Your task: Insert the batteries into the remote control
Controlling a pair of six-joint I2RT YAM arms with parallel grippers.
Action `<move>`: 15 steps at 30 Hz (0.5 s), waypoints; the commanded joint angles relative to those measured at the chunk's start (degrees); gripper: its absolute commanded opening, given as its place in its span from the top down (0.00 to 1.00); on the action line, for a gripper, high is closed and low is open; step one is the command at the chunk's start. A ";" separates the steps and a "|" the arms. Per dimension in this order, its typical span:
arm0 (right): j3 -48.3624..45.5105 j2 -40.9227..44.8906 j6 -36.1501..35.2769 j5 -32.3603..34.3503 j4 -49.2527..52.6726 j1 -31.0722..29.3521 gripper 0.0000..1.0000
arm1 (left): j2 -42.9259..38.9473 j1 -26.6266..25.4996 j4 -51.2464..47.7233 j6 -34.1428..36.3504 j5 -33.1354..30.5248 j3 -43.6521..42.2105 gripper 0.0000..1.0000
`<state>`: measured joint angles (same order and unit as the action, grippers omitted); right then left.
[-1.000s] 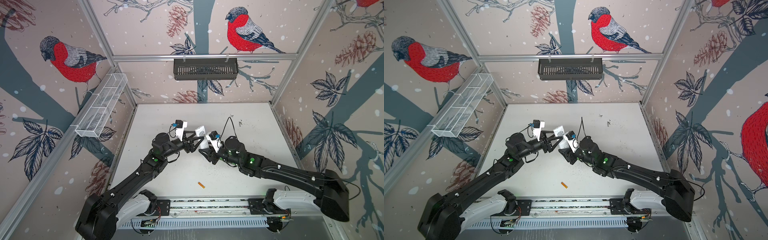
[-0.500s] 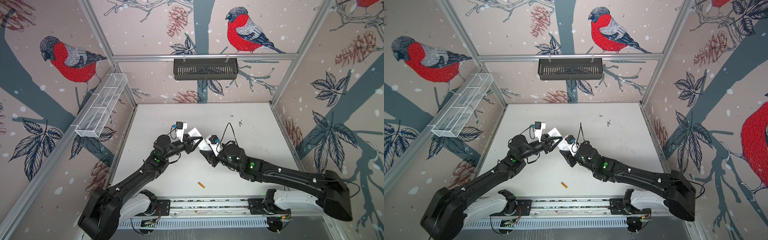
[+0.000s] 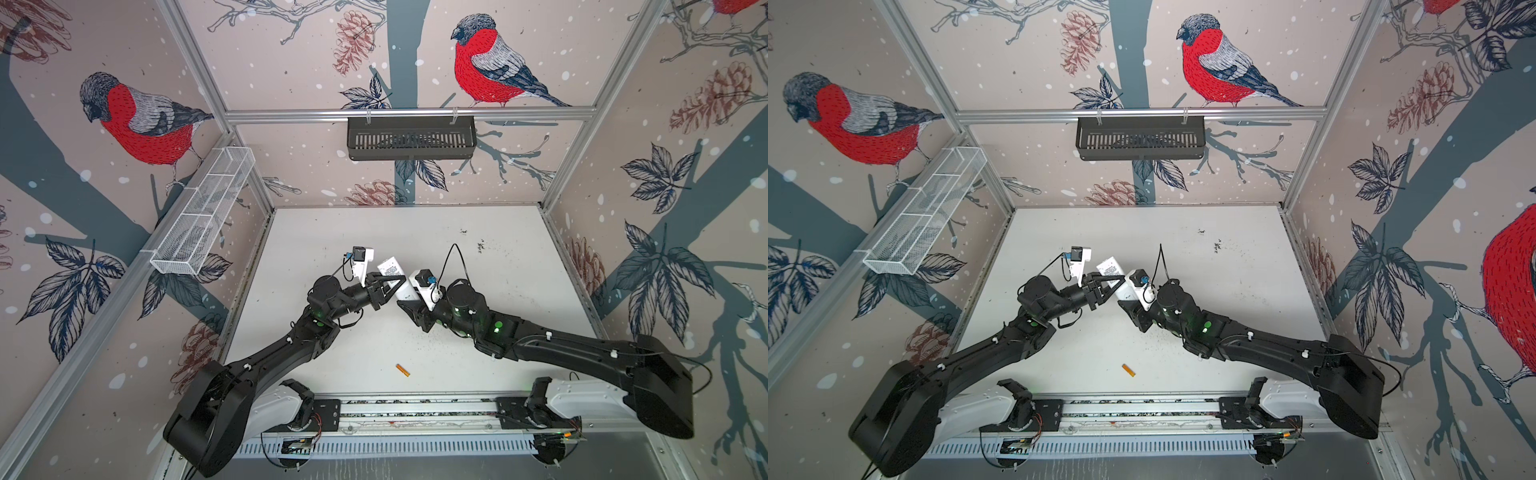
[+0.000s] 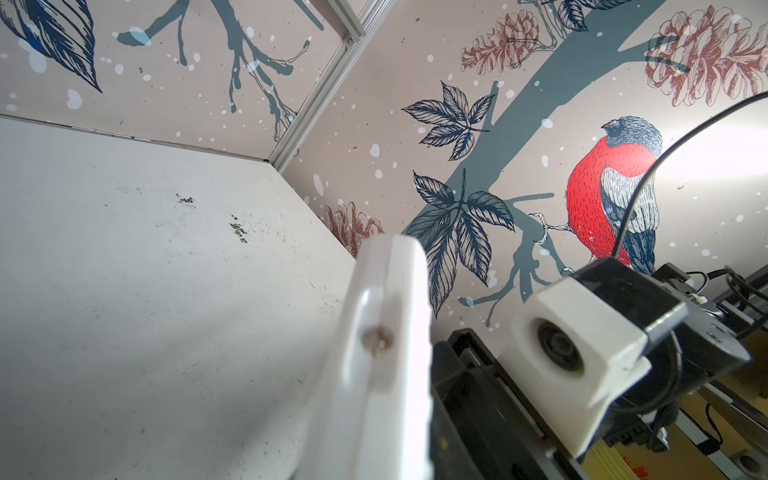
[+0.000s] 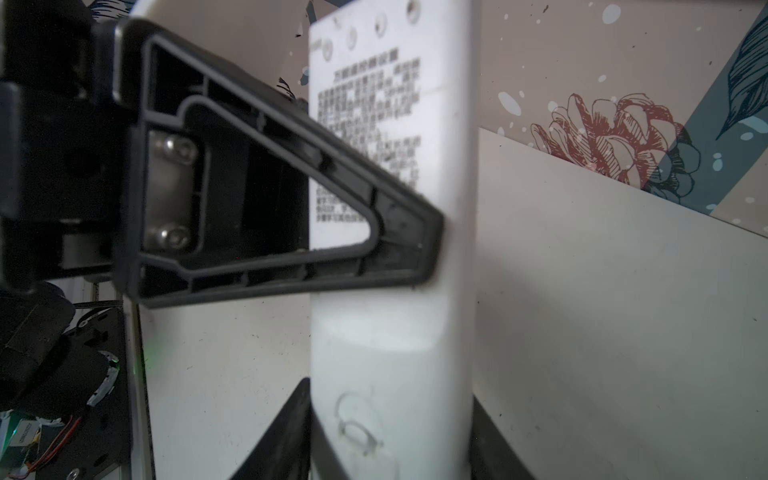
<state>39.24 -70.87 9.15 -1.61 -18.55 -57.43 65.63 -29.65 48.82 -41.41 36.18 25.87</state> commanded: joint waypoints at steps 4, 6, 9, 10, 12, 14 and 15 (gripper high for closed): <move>-2.33 2.33 4.87 -5.38 -2.51 5.29 0.29 | -2.03 0.38 -4.77 5.40 -9.63 -0.52 1.00; -2.99 2.76 6.95 -8.74 -3.07 7.73 0.17 | -2.82 0.35 -5.44 5.72 -13.47 -1.70 1.00; -2.08 1.30 11.29 -12.54 -2.61 10.92 0.04 | -3.64 0.31 -6.17 6.32 -18.76 -3.28 1.00; -1.34 0.24 12.41 -13.63 -1.95 11.58 0.03 | -3.84 0.37 -6.15 6.64 -19.92 -3.88 1.00; 1.31 -3.43 15.07 -14.59 0.63 12.50 0.01 | -4.20 0.30 -5.31 6.19 -23.37 -5.57 1.00; 4.38 -7.37 17.81 -14.67 3.73 13.02 0.00 | -4.39 0.30 -4.01 5.06 -26.39 -7.25 1.00; 6.07 -9.79 19.13 -15.52 5.12 13.26 0.01 | -4.53 0.37 -2.88 4.66 -28.01 -8.47 1.00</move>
<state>42.30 -77.17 22.61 -13.72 -17.65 -44.58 61.54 -29.43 42.61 -36.14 15.11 19.14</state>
